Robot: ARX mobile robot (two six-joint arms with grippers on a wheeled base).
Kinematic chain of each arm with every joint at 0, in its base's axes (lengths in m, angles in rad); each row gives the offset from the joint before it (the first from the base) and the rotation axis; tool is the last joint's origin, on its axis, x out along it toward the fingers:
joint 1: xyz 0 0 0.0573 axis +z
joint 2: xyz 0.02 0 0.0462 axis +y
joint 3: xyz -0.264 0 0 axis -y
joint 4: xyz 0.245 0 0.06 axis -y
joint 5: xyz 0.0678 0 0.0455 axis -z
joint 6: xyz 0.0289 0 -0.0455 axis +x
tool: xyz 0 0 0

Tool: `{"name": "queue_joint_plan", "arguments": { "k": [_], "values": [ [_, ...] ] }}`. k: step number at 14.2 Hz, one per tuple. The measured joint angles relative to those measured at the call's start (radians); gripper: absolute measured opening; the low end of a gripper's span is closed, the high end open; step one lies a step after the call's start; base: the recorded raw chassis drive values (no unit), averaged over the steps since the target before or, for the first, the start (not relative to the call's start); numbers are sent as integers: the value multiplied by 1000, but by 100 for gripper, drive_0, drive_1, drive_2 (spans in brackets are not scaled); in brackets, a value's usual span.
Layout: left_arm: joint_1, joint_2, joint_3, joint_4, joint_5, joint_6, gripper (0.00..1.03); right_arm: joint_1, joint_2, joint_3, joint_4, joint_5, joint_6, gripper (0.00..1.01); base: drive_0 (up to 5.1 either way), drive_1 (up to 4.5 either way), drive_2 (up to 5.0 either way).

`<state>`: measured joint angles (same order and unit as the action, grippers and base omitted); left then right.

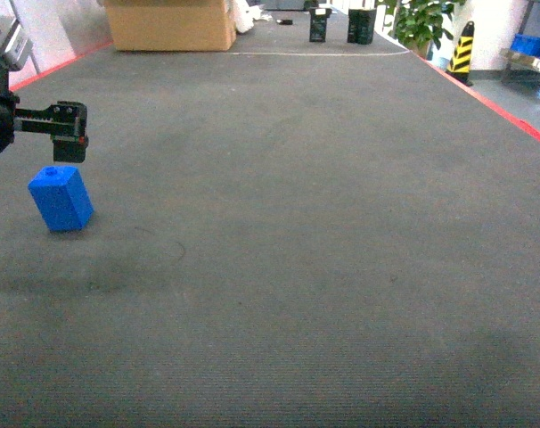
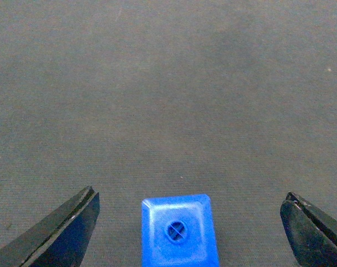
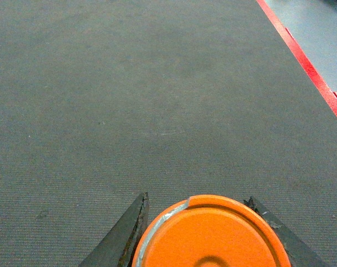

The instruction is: Sort blue parts and orange caps into right shelf containers

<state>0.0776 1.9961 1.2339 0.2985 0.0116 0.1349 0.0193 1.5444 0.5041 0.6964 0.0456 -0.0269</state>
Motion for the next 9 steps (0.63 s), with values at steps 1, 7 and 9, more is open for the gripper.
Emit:
{"name": "queue_joint_plan", "arguments": {
  "k": [1,7,9],
  "values": [
    [9,39,43,-9,0,0,98,0,0,0,0,0,0,44,0,0,0],
    [37,204,200,-72,26,-6,98,0,0,0,0,0,0,44,0,0,0],
    [37,241,203,-81,23,-16,98,0,0,0,0,0,0,44,0,0,0]
  ]
}}
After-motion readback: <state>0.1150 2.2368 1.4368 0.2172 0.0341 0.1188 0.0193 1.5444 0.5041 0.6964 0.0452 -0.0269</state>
